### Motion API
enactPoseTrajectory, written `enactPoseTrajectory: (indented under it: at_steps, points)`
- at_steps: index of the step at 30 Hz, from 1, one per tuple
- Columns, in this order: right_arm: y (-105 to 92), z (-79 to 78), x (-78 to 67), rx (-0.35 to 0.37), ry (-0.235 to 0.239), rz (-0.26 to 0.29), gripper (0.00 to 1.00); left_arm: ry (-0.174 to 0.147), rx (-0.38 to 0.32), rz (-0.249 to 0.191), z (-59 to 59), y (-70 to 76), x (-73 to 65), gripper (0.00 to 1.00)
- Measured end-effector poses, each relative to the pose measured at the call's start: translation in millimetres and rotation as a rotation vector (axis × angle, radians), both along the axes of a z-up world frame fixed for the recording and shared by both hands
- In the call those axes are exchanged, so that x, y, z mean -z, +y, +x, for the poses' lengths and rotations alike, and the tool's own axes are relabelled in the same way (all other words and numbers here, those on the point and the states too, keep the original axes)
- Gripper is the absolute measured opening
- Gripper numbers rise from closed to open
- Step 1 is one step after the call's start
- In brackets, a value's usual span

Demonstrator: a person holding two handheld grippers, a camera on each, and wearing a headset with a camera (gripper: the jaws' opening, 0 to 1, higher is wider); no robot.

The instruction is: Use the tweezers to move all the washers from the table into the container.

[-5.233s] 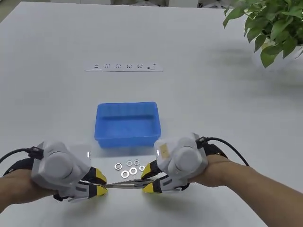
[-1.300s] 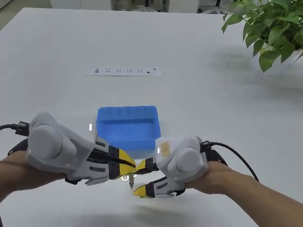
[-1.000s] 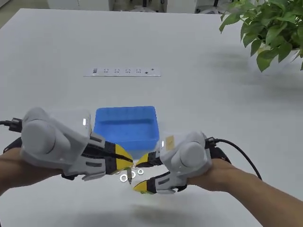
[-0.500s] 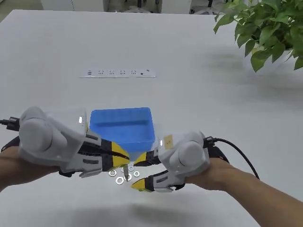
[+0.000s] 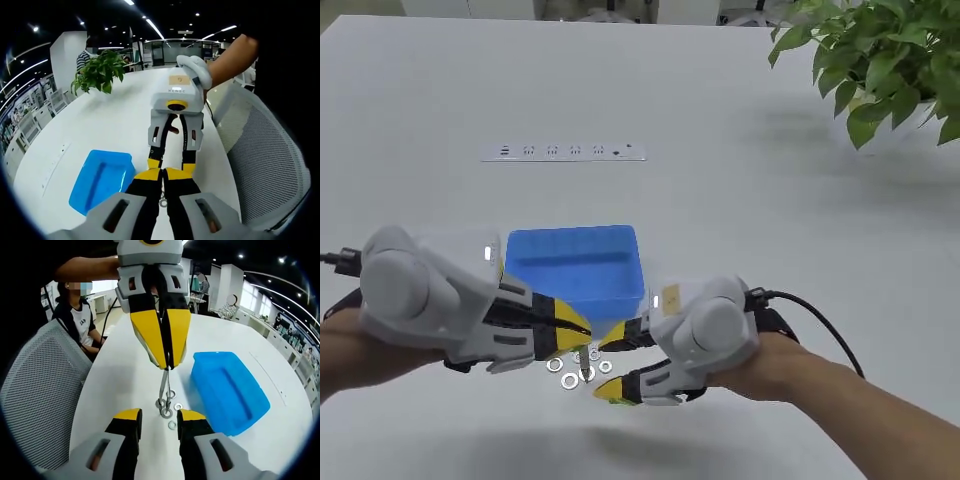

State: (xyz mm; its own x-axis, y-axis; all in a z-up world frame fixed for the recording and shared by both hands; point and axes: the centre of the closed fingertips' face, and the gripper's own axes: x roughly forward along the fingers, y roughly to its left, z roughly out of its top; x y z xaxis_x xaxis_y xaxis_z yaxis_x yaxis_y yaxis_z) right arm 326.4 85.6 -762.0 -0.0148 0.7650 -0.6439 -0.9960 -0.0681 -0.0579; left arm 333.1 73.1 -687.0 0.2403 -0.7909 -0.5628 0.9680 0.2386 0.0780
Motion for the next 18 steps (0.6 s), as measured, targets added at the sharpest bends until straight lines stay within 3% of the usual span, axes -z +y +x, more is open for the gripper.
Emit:
enactPoseTrajectory:
  at_steps: [18]
  points:
    - [9.6, 4.6, 0.8, -0.027, 0.007, 0.006, 0.20, 0.017, 0.061, 0.010, 2.3, -2.8, 1.8, 0.05]
